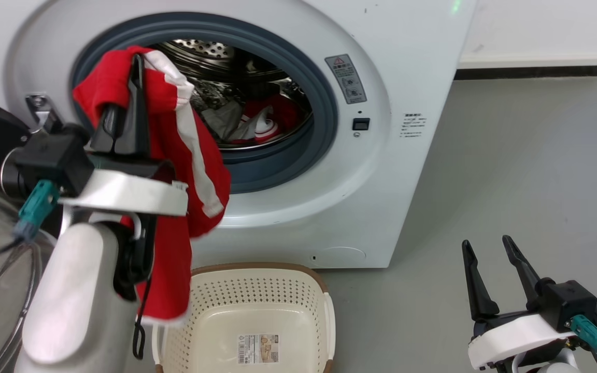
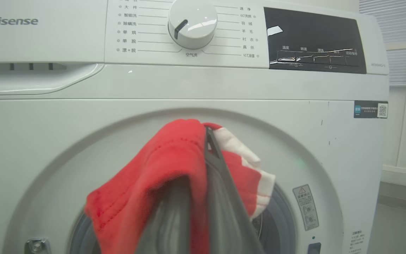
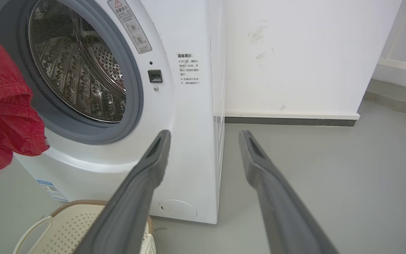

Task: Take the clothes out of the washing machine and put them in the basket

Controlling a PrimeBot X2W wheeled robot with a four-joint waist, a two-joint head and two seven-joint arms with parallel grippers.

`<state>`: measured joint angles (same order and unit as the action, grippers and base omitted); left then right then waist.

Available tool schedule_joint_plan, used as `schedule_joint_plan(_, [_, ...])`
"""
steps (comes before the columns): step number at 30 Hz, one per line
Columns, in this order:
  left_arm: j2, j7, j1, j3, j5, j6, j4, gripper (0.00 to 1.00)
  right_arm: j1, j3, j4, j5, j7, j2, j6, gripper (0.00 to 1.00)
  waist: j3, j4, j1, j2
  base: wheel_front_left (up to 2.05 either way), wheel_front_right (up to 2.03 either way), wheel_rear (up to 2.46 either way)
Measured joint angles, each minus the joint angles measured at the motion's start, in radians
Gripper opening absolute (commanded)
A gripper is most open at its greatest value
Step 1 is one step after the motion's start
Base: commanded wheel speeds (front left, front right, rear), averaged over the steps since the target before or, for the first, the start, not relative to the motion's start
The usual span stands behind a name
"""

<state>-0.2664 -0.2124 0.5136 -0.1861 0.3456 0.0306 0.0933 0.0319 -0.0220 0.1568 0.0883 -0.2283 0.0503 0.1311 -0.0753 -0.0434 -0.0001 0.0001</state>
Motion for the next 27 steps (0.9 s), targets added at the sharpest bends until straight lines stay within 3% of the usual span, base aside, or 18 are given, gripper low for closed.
schedule_joint_plan(6, [-0.003,0.075,-0.152,-0.020,0.001,0.041,-0.203,0.00,-0.005,-0.006,-0.009,0.001,0.006,0.000,0.000,1.00,0.005,0.034,0.0000,0.0000,0.00,0.00,0.00])
schedule_joint_plan(11, [0.023,0.114,-0.293,-0.047,0.035,0.058,-0.202,0.00,-0.008,-0.014,-0.018,0.000,0.009,0.000,0.000,1.00,-0.013,0.043,0.0000,0.0000,0.00,0.00,0.00])
schedule_joint_plan(19, [0.103,0.074,-0.421,-0.081,0.110,0.052,0.066,0.00,0.008,-0.021,-0.031,-0.002,0.008,0.000,0.000,1.00,-0.072,0.043,0.0001,0.0000,0.00,0.00,0.00])
schedule_joint_plan(27, [0.174,0.017,-0.353,-0.102,0.168,-0.007,0.448,0.00,0.048,-0.044,-0.030,-0.006,0.007,0.000,0.000,1.00,-0.141,0.043,0.0002,0.0000,0.00,0.00,0.00])
